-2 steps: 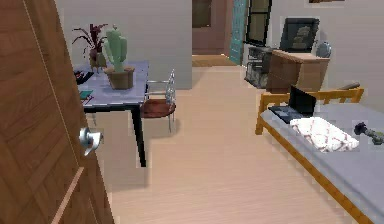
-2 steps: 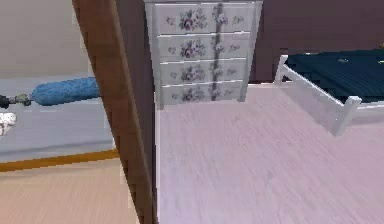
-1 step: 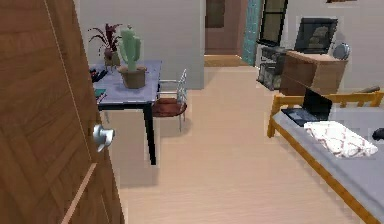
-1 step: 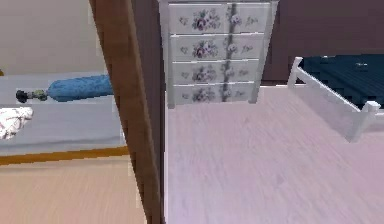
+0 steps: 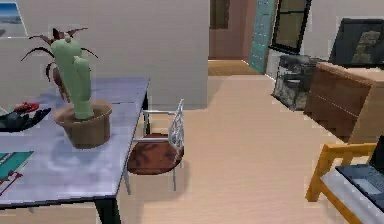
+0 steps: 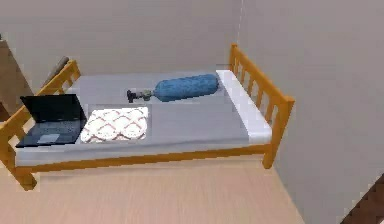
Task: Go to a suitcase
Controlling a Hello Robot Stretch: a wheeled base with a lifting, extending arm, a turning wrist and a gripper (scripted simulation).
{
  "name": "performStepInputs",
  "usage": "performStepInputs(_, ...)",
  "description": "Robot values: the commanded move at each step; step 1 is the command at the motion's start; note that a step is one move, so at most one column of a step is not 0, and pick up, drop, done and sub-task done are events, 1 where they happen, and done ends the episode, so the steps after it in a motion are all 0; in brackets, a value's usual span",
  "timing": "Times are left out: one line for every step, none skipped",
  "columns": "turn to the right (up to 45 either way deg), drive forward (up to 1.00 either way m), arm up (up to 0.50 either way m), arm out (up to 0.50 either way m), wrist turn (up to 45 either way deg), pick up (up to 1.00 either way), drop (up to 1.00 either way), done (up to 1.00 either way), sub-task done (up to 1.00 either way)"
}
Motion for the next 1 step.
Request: performStepInputs(-27.0,0.00,0.00,0.00,0.0,0.00,0.00,0.00,0.00)
